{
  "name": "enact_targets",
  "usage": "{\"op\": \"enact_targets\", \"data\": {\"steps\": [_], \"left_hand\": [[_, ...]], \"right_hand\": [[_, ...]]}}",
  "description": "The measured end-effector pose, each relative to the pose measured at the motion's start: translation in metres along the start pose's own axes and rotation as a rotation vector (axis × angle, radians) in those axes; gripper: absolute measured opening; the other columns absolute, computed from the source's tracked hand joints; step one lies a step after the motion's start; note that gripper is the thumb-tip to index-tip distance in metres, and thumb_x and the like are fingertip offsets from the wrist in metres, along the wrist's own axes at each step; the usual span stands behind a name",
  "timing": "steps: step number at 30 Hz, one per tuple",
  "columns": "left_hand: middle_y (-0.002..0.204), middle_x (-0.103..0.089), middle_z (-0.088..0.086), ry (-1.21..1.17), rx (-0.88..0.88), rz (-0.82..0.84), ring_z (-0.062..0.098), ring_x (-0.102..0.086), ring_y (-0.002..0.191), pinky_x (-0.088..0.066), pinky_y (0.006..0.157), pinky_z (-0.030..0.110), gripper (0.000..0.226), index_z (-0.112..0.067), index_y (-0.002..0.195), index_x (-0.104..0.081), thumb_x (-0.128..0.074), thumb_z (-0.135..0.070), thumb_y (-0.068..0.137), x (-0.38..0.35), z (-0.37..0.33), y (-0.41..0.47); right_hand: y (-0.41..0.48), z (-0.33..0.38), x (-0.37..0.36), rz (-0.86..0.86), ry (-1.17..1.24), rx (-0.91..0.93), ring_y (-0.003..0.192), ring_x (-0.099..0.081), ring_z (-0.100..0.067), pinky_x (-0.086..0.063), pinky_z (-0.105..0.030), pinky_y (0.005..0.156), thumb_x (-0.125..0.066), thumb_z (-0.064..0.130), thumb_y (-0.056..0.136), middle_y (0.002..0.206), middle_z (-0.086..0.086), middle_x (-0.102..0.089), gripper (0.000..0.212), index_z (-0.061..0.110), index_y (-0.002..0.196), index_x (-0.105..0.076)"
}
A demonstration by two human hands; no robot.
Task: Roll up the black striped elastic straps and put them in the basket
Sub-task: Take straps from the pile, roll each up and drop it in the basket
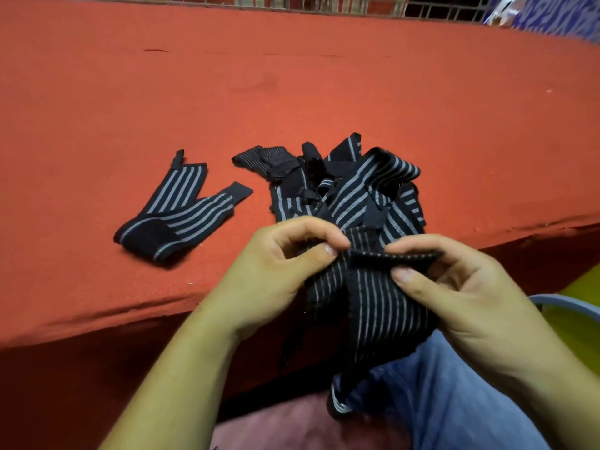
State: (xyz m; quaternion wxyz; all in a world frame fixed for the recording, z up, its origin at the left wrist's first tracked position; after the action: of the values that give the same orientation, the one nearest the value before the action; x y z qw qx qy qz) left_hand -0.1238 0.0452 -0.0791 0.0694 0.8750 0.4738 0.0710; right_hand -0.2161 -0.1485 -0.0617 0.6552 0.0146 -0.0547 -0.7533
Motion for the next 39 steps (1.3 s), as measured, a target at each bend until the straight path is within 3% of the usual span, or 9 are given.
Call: {"op": "enact_targets", "data": {"steps": [3,6,11,18,24,27,32,35,39], "left_hand": [[0.085,-0.073,-0.014,0.063,0.016,0.044,0.000,-0.063,0.074,-0.048,0.068,0.013,0.023,-0.020,0.094,-0.078,-0.062,-0.004,0.100,-0.003,0.002,0.000],[0.113,-0.076,-0.001,0.005,0.078,0.122,0.033,-0.067,0.112,-0.054,0.100,0.057,0.022,-0.026,0.109,-0.078,-0.059,-0.033,0.101,-0.007,0.006,-0.002],[0.105,-0.075,-0.007,0.180,-0.045,0.097,0.003,-0.069,0.100,-0.047,0.087,0.013,0.027,-0.022,0.104,-0.079,-0.068,-0.044,0.093,-0.005,0.001,0.000],[0.105,-0.073,-0.007,0.255,-0.128,0.099,0.012,-0.069,0.105,-0.048,0.093,0.021,0.016,-0.026,0.100,-0.079,-0.076,-0.035,0.088,-0.005,0.002,0.001],[0.094,-0.069,-0.007,0.252,-0.195,-0.017,0.005,-0.065,0.090,-0.046,0.081,0.020,0.007,-0.020,0.085,-0.076,-0.076,-0.025,0.090,-0.007,0.001,0.001],[0.084,-0.063,0.002,0.148,-0.219,-0.148,0.007,-0.058,0.081,-0.044,0.075,0.024,0.016,-0.018,0.077,-0.071,-0.072,-0.023,0.093,0.000,-0.002,0.001],[0.097,-0.077,0.006,-0.161,-0.131,-0.363,0.017,-0.068,0.092,-0.054,0.086,0.039,0.017,-0.016,0.097,-0.080,-0.070,-0.029,0.094,0.018,-0.003,0.001],[0.093,-0.078,-0.001,-0.333,-0.109,-0.483,0.013,-0.071,0.087,-0.058,0.082,0.033,0.016,-0.019,0.089,-0.081,-0.068,-0.027,0.089,0.035,-0.008,0.002],[0.092,-0.076,0.002,-0.394,-0.138,-0.670,0.018,-0.070,0.086,-0.058,0.083,0.039,0.022,-0.014,0.089,-0.077,-0.060,-0.022,0.100,0.075,-0.008,-0.003]], "right_hand": [[0.001,-0.003,0.000,0.006,-0.022,0.008,0.093,-0.074,-0.009,-0.056,-0.016,0.079,-0.071,0.018,0.073,0.102,-0.004,-0.080,0.030,0.033,0.097,-0.082],[0.002,-0.008,0.000,0.001,-0.003,-0.020,0.094,-0.076,-0.011,-0.057,-0.017,0.079,-0.071,0.001,0.082,0.103,-0.006,-0.081,0.030,0.020,0.104,-0.079],[0.001,-0.012,-0.001,-0.024,-0.026,-0.037,0.095,-0.078,-0.013,-0.058,-0.017,0.078,-0.054,-0.028,0.089,0.105,-0.007,-0.082,0.050,0.012,0.113,-0.070],[0.003,-0.011,-0.005,-0.099,-0.021,0.002,0.090,-0.078,-0.015,-0.060,-0.020,0.077,-0.062,-0.021,0.088,0.103,-0.007,-0.081,0.047,0.015,0.117,-0.069],[0.001,-0.026,-0.009,-0.098,0.131,-0.076,0.092,-0.077,-0.027,-0.060,-0.037,0.073,-0.091,0.040,0.074,0.109,-0.016,-0.079,0.050,0.017,0.115,-0.072],[-0.007,-0.040,-0.015,0.012,0.039,-0.121,0.105,-0.076,-0.028,-0.059,-0.046,0.092,-0.086,0.025,0.080,0.112,-0.010,-0.080,0.040,0.015,0.116,-0.074],[-0.030,-0.083,-0.031,0.310,-0.174,-0.330,0.086,-0.061,-0.017,-0.048,-0.036,0.077,-0.084,0.025,0.086,0.103,-0.010,-0.081,0.027,0.031,0.112,-0.080],[-0.037,-0.100,-0.035,0.341,-0.229,-0.363,0.089,-0.070,-0.003,-0.053,-0.022,0.080,-0.081,0.011,0.090,0.094,0.006,-0.081,0.021,0.031,0.096,-0.081],[-0.040,-0.114,-0.039,0.341,-0.225,-0.396,0.102,-0.076,-0.015,-0.059,-0.033,0.091,-0.079,0.028,0.090,0.104,-0.002,-0.081,0.014,0.028,0.104,-0.078]]}}
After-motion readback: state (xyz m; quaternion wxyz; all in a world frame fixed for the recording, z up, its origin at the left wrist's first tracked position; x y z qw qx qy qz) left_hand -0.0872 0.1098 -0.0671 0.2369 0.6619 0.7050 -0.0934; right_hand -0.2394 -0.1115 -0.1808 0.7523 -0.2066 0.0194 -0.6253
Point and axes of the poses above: each hand's wrist, its own y-axis towards the middle knuckle, its own x-axis out of the back of the hand, z = x × y, the point moved 3 cm from there along y, towards the middle knuckle
